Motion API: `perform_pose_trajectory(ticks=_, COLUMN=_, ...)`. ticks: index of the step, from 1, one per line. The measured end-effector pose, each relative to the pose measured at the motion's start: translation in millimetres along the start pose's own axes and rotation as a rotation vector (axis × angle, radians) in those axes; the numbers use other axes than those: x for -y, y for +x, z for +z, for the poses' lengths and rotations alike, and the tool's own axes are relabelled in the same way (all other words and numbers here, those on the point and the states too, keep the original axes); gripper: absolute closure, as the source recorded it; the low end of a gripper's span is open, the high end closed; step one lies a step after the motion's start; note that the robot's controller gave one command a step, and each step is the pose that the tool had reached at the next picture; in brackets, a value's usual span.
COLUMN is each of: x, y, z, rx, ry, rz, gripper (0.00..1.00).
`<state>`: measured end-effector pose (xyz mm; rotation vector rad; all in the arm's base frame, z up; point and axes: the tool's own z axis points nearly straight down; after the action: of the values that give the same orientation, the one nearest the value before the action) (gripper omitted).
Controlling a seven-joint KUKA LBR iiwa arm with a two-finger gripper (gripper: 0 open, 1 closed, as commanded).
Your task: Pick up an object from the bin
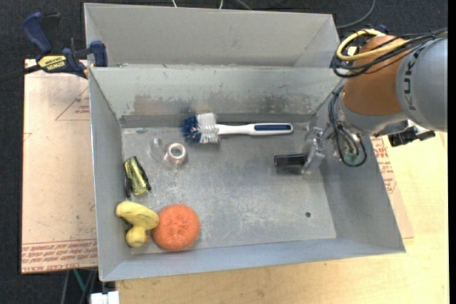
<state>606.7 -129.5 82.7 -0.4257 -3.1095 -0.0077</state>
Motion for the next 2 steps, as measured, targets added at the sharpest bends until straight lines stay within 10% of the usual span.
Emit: perform_pose_trajectory(ticks=2, x=-1, y=1.6, z=-44, rx=-0.005, ry=-0.001, rz=-0.001, gripper=1.00)
